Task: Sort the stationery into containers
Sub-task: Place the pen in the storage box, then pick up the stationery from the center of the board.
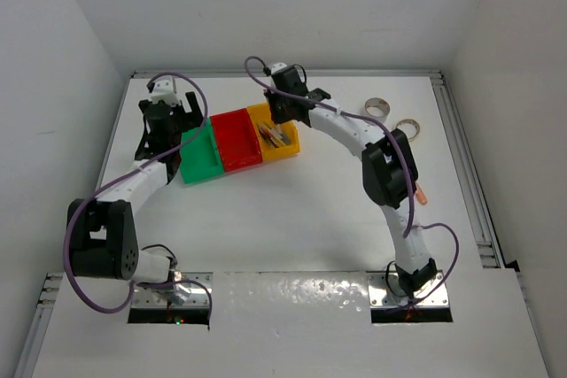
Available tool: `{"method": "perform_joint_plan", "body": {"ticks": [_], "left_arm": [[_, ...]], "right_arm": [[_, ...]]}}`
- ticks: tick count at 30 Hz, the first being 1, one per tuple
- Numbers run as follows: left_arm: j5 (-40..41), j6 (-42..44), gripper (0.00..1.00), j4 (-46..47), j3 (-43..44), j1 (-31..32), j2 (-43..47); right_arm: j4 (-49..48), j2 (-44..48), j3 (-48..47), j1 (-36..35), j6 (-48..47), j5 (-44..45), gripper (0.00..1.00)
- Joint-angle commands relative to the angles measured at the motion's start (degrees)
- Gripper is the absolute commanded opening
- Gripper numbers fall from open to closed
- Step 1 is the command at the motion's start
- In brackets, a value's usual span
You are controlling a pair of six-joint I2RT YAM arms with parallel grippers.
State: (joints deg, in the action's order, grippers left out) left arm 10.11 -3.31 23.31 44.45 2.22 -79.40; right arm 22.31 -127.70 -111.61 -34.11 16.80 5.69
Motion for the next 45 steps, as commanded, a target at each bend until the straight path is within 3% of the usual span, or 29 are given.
{"method": "perform_joint_plan", "body": {"ticks": [1, 10, 13, 17, 18, 21, 23, 26, 27, 28, 30, 32, 33, 37, 41, 45], "left_arm": [[0.3, -0.6, 0.92, 1.8, -0.7, -1.0, 2.1], [-0.6, -0.3, 0.92, 3.1, -0.1, -1.1, 1.3], [-0.6, -0.3, 0.92, 3.0, -0.2, -1.1, 1.3], [-0.8, -0.6, 0.92, 3.1, -0.5, -1.1, 1.5], [-0.8, -0.6, 0.92, 3.0, -0.6, -1.0, 1.6], [-0.7, -0.4, 0.92, 3.1, -0.6, -1.1, 1.8], [-0.6, -0.2, 0.92, 3.0, -0.5, -1.1, 1.9], [-0.3, 0.1, 0.92, 2.8, -0.3, -1.1, 2.0], [0.1, 0.1, 0.92, 2.9, -0.2, -1.1, 2.0], [0.2, 0.2, 0.92, 3.1, -0.3, -1.1, 2.0], [0.2, 0.1, 0.92, 3.9, -0.8, -1.1, 1.9], [-0.1, -0.6, 0.92, 4.5, -1.3, -1.1, 1.6], [-0.6, -0.7, 0.92, 4.8, -1.5, -1.1, 1.6], [-2.0, -1.5, 0.92, 4.5, -1.5, -1.1, 1.3], [-1.7, -0.6, 0.92, 4.2, -1.2, -1.2, 2.5], [0.4, 0.1, 0.91, 2.0, -1.5, -1.4, 3.5]], "right_arm": [[-3.1, 1.9, 3.7, 0.4, 2.8, -0.5, 0.00], [-4.0, -0.2, 8.0, -0.8, 3.1, -2.4, 0.00], [-4.1, -0.5, 6.9, -0.9, 2.6, -2.5, 0.05], [-3.9, -1.0, 5.4, -0.4, 1.9, -2.4, 0.17], [-3.6, -1.1, 5.2, -0.4, 1.7, -2.4, 0.28], [-1.2, -0.2, 3.9, -0.3, 0.1, -2.4, 0.48], [1.3, 2.3, 2.6, -0.3, -1.2, -2.7, 0.52], [3.7, 7.7, 3.6, 0.3, -1.9, -2.9, 0.48], [4.1, 13.0, 5.2, 1.3, -2.2, -2.8, 0.28], [3.7, 15.9, 10.7, 2.2, -2.1, -2.5, 0.15], [3.8, 23.1, 21.1, 5.4, -1.9, -1.9, 0.04], [6.2, 25.6, 26.6, 8.8, -0.9, -1.5, 0.17], [7.6, 26.1, 29.7, 12.2, 0.9, -1.6, 0.44], [11.1, 20.0, 28.8, 19.8, -1.8, -8.1, 0.80], [21.8, 7.2, 13.7, 21.5, -8.5, -3.7, 0.84], [19.2, 2.1, 12.7, 21.5, -11.2, -1.7, 0.79]]}}
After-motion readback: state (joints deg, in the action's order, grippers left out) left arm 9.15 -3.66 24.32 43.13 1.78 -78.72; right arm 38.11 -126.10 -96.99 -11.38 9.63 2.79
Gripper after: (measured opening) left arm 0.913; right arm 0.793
